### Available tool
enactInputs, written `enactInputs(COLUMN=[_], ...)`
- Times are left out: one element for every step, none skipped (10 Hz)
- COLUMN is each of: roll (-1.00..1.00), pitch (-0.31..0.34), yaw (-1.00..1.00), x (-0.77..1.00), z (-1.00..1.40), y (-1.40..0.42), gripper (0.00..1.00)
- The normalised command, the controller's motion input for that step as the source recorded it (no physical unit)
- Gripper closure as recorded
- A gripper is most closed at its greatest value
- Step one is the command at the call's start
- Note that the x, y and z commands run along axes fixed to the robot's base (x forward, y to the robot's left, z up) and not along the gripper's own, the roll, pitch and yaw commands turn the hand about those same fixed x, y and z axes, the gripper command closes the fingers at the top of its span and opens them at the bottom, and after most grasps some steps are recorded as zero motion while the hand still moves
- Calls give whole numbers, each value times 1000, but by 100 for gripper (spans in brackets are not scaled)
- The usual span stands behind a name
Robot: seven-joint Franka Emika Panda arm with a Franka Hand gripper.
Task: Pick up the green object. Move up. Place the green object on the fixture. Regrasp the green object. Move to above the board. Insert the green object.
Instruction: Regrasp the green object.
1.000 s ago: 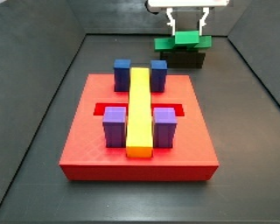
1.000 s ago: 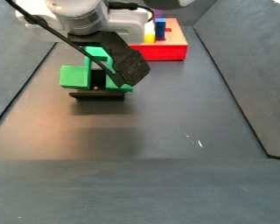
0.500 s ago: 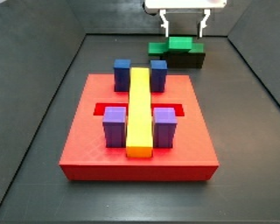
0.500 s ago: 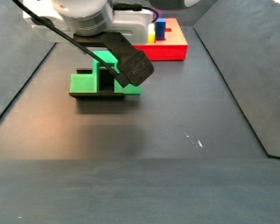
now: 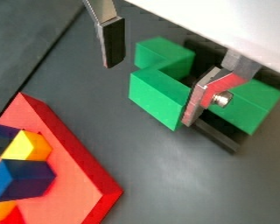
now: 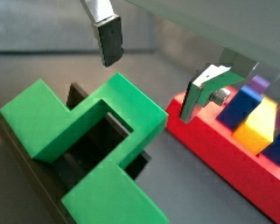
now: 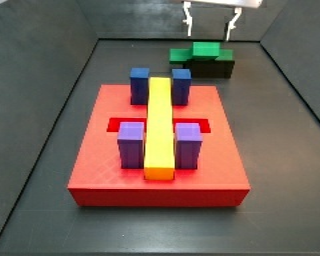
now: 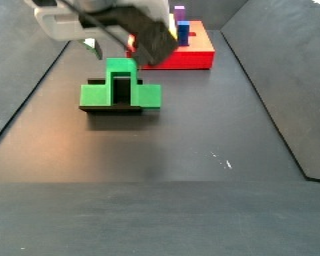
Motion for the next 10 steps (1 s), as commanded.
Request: enactInputs(roll=[1000, 1000, 803, 440, 329, 309, 389, 800, 1000, 1000], pitch=[440, 223, 0, -463, -809, -977, -1000, -814, -129, 20], yaw=[151, 94, 43, 0, 0, -23, -97, -194, -23, 49], x=[0, 74, 446, 606, 477, 320, 300, 0, -194, 0], z=[0, -86, 0, 0, 3, 63, 34, 0, 0, 140], y=[-260, -260, -151, -46, -40, -63, -89, -129, -303, -397], gripper=[0, 0, 0, 0, 0, 0, 0, 0, 0, 0])
